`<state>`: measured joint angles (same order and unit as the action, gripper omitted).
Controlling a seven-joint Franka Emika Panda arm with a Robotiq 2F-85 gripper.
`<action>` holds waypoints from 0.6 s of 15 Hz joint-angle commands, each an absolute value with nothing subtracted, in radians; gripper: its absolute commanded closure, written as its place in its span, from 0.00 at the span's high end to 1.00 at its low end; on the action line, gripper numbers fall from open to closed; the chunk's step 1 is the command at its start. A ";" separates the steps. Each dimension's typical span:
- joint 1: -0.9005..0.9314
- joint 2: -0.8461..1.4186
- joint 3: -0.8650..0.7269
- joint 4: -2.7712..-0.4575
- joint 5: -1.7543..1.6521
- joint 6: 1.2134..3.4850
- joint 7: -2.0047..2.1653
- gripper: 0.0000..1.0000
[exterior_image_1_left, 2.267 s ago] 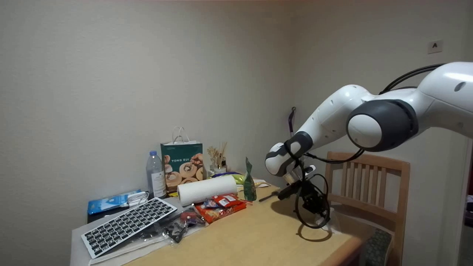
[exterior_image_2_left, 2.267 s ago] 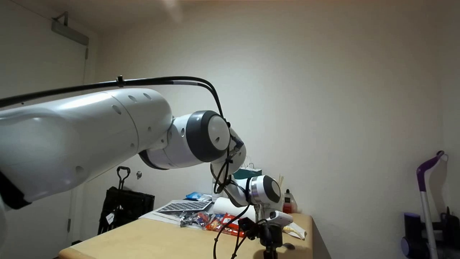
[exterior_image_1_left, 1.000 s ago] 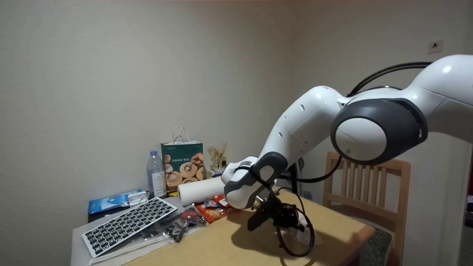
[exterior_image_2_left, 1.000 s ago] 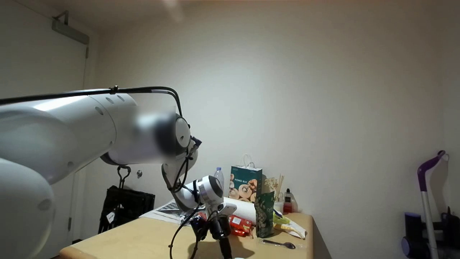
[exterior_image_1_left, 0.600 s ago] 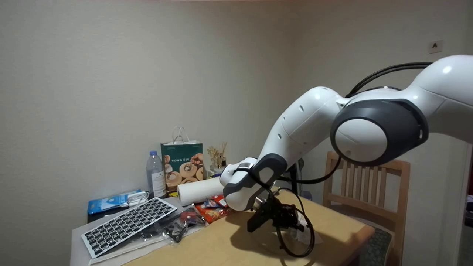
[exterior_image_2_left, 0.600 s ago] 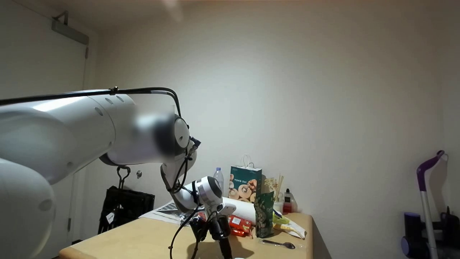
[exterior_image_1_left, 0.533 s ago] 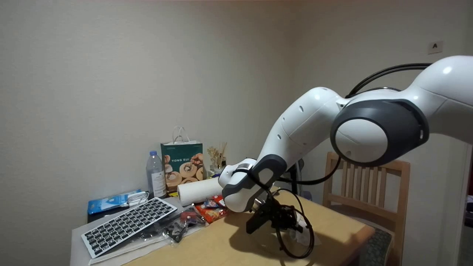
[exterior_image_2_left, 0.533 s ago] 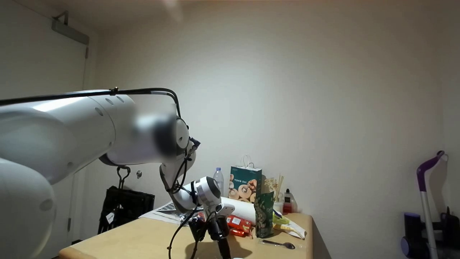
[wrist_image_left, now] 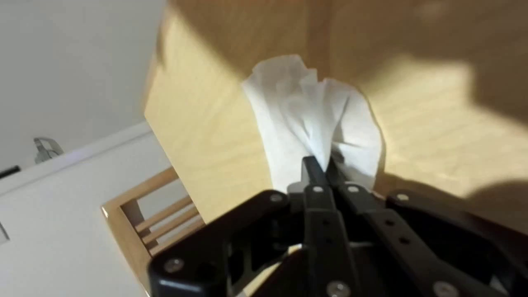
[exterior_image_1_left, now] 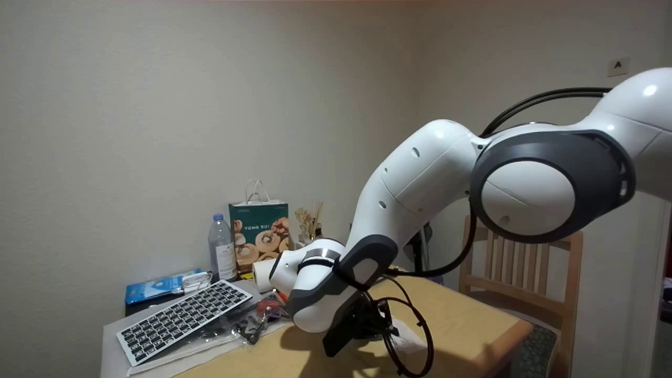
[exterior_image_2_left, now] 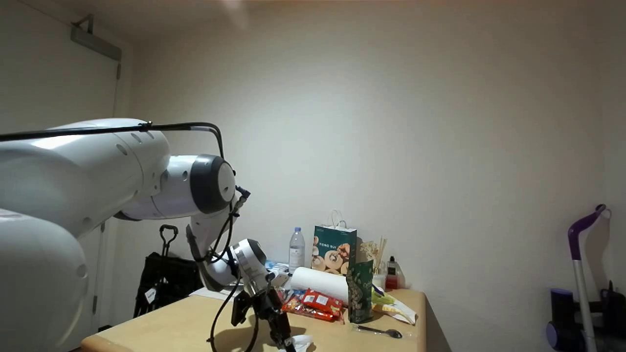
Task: Wipe the table with the white cloth
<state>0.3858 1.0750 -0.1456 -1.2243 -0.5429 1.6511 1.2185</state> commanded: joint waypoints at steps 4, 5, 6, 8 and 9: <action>0.351 1.046 -0.158 -1.269 -0.607 1.803 1.119 0.02; 0.345 1.043 -0.159 -1.274 -0.607 1.813 1.112 0.00; 0.326 1.007 -0.130 -1.325 -0.630 1.882 0.997 0.00; 0.309 0.991 -0.123 -1.335 -0.622 1.931 0.928 0.00; 0.296 0.990 -0.121 -1.331 -0.615 1.961 0.885 0.00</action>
<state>0.3417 1.0327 -0.1520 -1.2794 -0.6118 1.8595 1.0016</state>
